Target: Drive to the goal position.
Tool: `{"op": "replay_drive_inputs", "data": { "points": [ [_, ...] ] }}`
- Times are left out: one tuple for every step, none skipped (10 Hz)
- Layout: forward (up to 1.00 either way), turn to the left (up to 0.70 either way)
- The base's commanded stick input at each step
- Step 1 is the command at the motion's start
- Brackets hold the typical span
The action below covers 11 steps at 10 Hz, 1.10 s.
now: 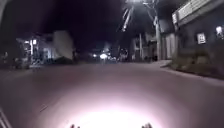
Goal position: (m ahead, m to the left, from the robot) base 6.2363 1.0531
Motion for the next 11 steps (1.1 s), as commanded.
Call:
{"op": "replay_drive_inputs", "data": {
  "points": [
    [0.85, 0.0],
    [0.85, 0.0],
    [0.85, 0.0],
    [0.85, 0.0],
    [0.85, 0.0],
    [0.85, 0.0],
    [0.85, 0.0],
    [0.85, 0.0],
    [0.85, 0.0],
    [0.85, 0.0],
    [0.85, 0.0]
  ]
}}
